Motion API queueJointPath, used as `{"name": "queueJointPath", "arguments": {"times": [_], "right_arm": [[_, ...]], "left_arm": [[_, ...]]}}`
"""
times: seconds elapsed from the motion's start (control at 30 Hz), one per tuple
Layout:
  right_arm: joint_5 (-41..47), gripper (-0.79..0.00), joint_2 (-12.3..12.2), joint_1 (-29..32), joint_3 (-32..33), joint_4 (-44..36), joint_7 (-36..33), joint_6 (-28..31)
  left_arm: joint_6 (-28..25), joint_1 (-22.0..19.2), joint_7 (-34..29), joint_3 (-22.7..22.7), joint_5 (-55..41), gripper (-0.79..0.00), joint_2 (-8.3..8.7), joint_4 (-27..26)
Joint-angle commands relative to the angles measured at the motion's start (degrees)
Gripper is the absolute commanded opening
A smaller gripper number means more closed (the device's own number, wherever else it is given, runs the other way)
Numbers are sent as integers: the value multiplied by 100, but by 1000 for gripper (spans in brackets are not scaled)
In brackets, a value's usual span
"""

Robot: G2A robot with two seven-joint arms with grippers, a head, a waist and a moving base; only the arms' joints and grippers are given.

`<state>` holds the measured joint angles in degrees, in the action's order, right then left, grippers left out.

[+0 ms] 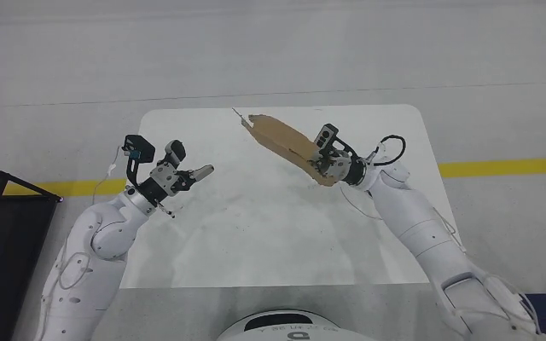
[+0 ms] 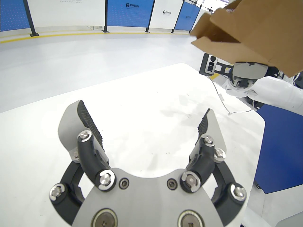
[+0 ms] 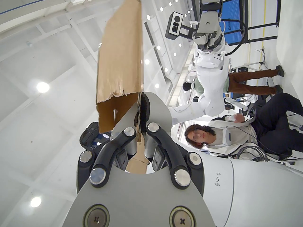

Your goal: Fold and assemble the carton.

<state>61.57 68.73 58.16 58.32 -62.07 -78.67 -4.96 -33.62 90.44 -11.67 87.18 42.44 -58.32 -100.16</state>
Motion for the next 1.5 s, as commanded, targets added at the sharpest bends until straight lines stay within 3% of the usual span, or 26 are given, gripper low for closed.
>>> {"name": "queueJointPath", "arguments": {"times": [0.0, 0.4, 0.5, 0.63, 0.77, 0.93, 1.03, 1.47], "right_arm": [[3, -785, -1, 1, 0, 0, -4, -2], [-54, -785, -4, 2, 8, -5, 64, 41], [-1860, -785, -117, 1, 105, -294, 1307, 1120], [-4663, -785, -330, 314, 306, -1238, 2822, 1778], [-7749, -785, -508, 963, 516, -2582, 4725, 1251], [-9641, -785, -619, 1639, 708, -3627, 5742, 826], [-9948, -785, -647, 1948, 955, -3980, 6374, 727], [-10086, -785, -649, 1946, 973, -3992, 6441, 689]], "left_arm": [[0, 0, 0, 0, 0, 0, 0, 0], [0, 0, 0, 0, 0, 0, 0, 0], [0, 0, 0, 0, 0, 0, 0, 0], [0, 0, 0, 0, 0, 0, 0, 0], [0, 0, 0, 0, 0, 0, 0, 0], [0, 0, 0, 0, 0, 0, 0, 0], [0, 0, 0, 0, 0, 0, 0, 0], [0, 0, 0, 0, 0, 0, 0, 0]]}}
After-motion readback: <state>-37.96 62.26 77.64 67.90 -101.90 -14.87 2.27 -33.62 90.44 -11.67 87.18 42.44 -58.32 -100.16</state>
